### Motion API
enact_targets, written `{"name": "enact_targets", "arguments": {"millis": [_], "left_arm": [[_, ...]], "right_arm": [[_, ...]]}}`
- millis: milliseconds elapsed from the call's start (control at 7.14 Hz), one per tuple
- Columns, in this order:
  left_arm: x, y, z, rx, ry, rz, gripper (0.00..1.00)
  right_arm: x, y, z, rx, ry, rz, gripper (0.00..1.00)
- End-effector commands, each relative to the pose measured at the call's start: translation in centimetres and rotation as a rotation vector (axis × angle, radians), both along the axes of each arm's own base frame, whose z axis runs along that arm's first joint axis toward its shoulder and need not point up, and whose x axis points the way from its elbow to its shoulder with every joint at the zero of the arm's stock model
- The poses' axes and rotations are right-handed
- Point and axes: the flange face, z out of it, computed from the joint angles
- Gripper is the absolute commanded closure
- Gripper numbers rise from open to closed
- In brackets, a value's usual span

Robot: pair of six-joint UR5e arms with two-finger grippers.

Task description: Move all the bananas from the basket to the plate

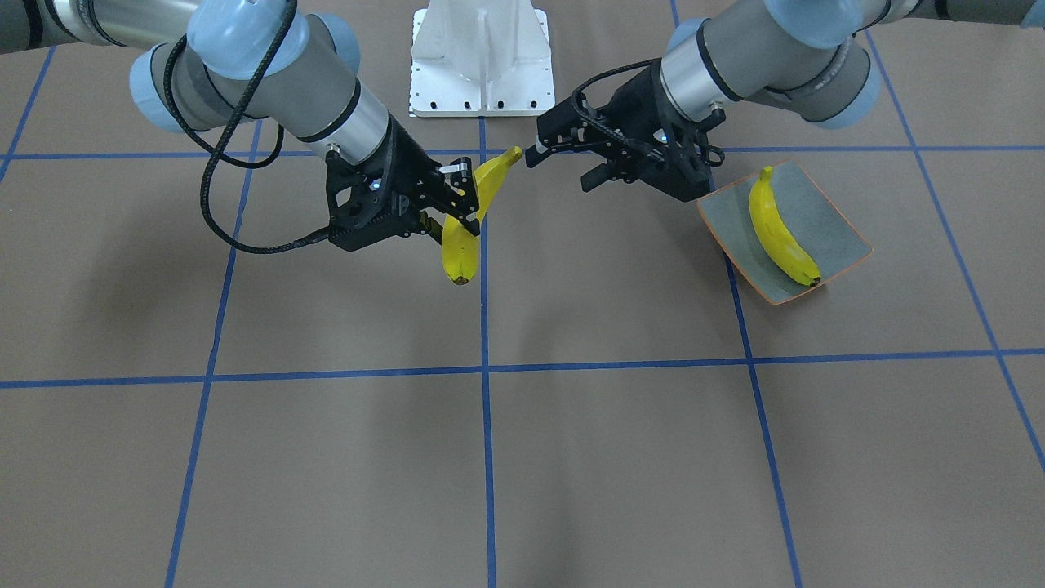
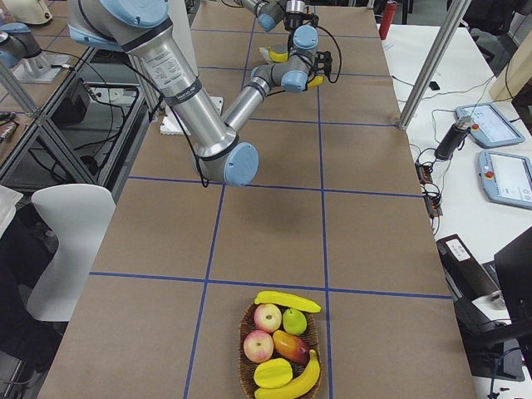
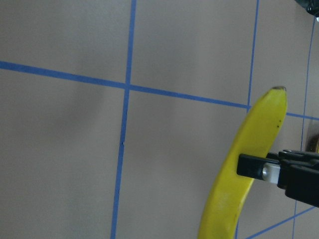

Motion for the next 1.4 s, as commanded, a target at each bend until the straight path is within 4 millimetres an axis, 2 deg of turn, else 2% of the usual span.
{"name": "enact_targets", "arguments": {"millis": [0,420,981,1121,1261], "left_arm": [[2.3,1.7,-1.9,0.026,0.021,0.049,0.00],[4.1,2.7,-2.2,0.058,0.020,0.081,0.00],[5.3,2.0,-2.0,0.069,0.009,0.084,0.01],[5.5,1.9,-1.7,0.065,0.004,0.084,0.04],[5.5,1.8,-1.7,0.064,0.003,0.084,0.20]], "right_arm": [[-0.1,0.3,-0.4,0.012,-0.010,-0.006,1.00],[-0.4,1.3,-1.0,0.050,-0.038,-0.029,1.00],[-0.6,2.4,-1.8,0.078,-0.054,-0.050,1.00],[-0.7,2.6,-1.8,0.085,-0.055,-0.054,1.00],[-0.9,2.6,-1.8,0.090,-0.054,-0.058,1.00]]}}
